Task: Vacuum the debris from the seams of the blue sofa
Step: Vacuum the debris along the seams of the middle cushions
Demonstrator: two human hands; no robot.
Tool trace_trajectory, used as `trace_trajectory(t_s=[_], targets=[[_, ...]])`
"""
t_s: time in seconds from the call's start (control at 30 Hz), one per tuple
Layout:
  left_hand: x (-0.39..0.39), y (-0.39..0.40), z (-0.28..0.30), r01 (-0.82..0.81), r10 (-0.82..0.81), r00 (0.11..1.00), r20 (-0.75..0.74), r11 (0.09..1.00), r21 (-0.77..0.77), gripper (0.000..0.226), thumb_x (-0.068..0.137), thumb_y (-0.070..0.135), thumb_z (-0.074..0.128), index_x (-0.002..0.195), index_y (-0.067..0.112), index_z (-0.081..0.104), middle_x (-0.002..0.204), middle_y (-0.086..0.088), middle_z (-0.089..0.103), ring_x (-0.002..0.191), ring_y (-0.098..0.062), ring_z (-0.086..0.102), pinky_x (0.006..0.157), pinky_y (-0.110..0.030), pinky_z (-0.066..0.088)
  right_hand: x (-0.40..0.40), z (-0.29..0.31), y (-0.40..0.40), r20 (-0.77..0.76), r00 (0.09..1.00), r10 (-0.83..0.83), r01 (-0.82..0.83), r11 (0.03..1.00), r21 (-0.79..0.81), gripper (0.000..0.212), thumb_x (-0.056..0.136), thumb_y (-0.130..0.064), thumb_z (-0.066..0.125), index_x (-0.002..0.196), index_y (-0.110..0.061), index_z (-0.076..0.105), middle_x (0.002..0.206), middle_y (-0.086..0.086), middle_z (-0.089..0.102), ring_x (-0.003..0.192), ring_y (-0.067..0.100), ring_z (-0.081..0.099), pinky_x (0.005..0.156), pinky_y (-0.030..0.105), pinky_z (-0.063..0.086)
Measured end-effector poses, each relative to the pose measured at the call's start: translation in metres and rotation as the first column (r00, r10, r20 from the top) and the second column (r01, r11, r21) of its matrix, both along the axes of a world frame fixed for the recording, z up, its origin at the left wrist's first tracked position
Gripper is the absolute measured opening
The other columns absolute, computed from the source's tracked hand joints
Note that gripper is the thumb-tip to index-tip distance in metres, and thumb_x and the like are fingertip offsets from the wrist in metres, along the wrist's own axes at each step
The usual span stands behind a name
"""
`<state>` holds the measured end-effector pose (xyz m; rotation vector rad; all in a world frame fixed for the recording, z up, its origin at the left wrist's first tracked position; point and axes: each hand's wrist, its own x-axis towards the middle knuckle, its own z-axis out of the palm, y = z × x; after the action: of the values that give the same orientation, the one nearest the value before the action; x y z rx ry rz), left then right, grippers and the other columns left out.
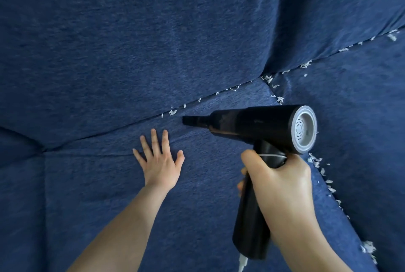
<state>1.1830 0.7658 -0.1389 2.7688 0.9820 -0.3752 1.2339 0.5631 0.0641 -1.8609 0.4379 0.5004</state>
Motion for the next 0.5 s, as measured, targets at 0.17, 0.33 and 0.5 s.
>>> trace_trajectory(t_s=[0.17, 0.33, 0.5], targets=[[0.000, 0.001, -0.003, -0.014, 0.013, 1.000, -0.024, 1.000, -0.016, 0.077, 0.090, 0.060, 0.017, 0.153, 0.023, -0.008, 0.160, -0.005, -0.020, 0.145, -0.035, -0.020, 0.114, -0.062, -0.010, 0.017, -0.006, 0.003, -0.021, 1.000, 0.015, -0.013, 0.997, 0.075, 0.019, 0.075, -0.022, 0.071, 0.061, -0.010, 0.064, 0.049, 0.005, 0.066, 0.044, 0.023, 0.067, 0.066, 0.054, 0.063], [0.004, 0.004, -0.005, -0.026, 0.019, 0.996, -0.084, 0.996, -0.080, 0.076, 0.092, 0.060, 0.016, 0.151, 0.025, -0.017, 0.155, -0.002, -0.032, 0.141, -0.032, -0.030, 0.112, -0.060, -0.016, 0.031, -0.017, 0.020, -0.055, 0.998, 0.006, 0.002, 0.989, 0.149, 0.016, 0.082, -0.022, 0.071, 0.072, -0.012, 0.062, 0.054, 0.002, 0.067, 0.045, 0.021, 0.069, 0.067, 0.052, 0.064], [0.006, 0.007, -0.006, -0.037, 0.021, 0.988, -0.153, 0.994, -0.103, 0.076, 0.093, 0.060, 0.015, 0.148, 0.026, -0.025, 0.151, -0.001, -0.041, 0.138, -0.032, -0.036, 0.110, -0.059, -0.020, 0.038, -0.019, 0.028, -0.079, 0.996, 0.033, -0.019, 0.985, 0.169, 0.014, 0.082, -0.022, 0.070, 0.076, -0.010, 0.064, 0.055, 0.002, 0.069, 0.047, 0.021, 0.070, 0.067, 0.051, 0.065]])
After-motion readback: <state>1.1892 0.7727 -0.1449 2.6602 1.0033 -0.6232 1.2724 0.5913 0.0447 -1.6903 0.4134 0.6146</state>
